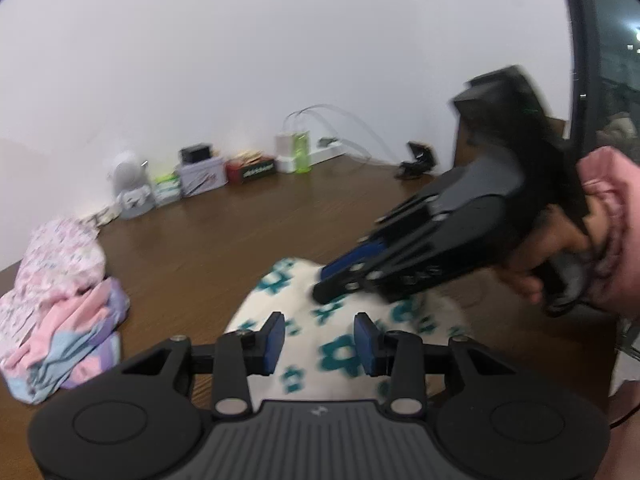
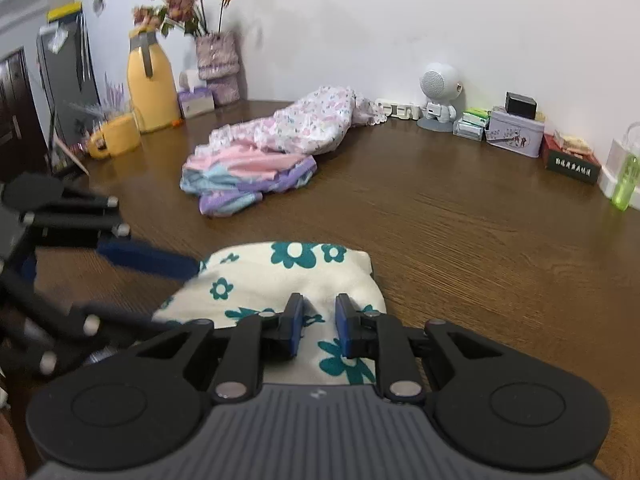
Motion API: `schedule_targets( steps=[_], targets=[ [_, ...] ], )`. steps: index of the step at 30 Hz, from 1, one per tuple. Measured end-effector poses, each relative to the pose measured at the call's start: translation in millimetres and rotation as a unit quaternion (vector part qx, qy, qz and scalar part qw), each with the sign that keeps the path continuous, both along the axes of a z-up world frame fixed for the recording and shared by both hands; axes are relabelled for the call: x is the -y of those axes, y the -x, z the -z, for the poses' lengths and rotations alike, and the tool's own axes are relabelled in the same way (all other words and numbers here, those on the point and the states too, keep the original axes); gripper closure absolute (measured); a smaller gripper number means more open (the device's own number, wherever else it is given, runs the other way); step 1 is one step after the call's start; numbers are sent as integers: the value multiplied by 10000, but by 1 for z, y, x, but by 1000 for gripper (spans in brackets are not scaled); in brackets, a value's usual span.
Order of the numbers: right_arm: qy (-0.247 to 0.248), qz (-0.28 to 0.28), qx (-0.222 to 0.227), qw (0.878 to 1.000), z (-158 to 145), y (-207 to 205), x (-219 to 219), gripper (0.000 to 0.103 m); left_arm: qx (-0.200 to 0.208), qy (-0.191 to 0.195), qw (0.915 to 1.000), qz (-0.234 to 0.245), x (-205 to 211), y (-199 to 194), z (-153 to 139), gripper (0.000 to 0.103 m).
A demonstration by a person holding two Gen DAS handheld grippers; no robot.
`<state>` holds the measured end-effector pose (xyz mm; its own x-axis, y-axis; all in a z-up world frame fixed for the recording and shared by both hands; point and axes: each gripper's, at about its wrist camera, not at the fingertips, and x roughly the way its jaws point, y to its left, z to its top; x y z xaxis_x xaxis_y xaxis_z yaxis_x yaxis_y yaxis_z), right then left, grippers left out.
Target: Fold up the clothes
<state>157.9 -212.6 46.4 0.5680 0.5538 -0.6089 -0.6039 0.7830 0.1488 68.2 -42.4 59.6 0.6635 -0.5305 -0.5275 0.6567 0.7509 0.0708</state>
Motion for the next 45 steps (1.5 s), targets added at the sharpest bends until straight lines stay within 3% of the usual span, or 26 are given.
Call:
schedule_targets(
  steps=[2,6,11,18,25,27,32,37,39,41,42,43,45],
  targets=[
    [-420,87,-172,9989,-11,0,14,84,3,-167,9998,109,10,2,1,66],
    [-428,-65,-41,9991,-36,22,29,83,-57,-364,9992,157,20,-1,9,66],
    [288,-354,-370,9983,-22,32,18,83,-106,-413,9990,168,21,-2,14,65],
    [465,-350,-241,9980,-12,35,8,83,-105,-606,9979,215,22,-6,8,63],
    [710,-438,-305,9960,-15,36,3,83,-161,-1358,9882,687,40,-32,6,70],
    [788,-483,-331,9952,-16,35,2,83,-176,-1571,9840,821,45,-39,6,77],
    [899,-551,-342,9938,-15,34,-2,82,-215,-2098,9707,1154,58,-57,4,81],
    [836,-540,-327,9945,-16,34,0,82,-316,-2133,9689,1215,58,-60,6,80],
    [775,-537,-275,9952,-19,35,1,77,-325,-2041,9718,1137,55,-61,2,76],
    [637,-467,-166,9967,-27,42,6,57,-239,-1868,9770,1000,49,-59,-8,67],
    [566,-428,-110,9974,-32,45,8,36,-189,-1773,9797,915,46,-58,-15,54],
    [495,-390,-54,9980,-36,49,11,26,-129,-1673,9823,830,42,-56,-22,40],
    [432,-328,-15,9985,-43,57,16,20,30,-1500,9863,680,33,-50,-37,20]
  ],
)
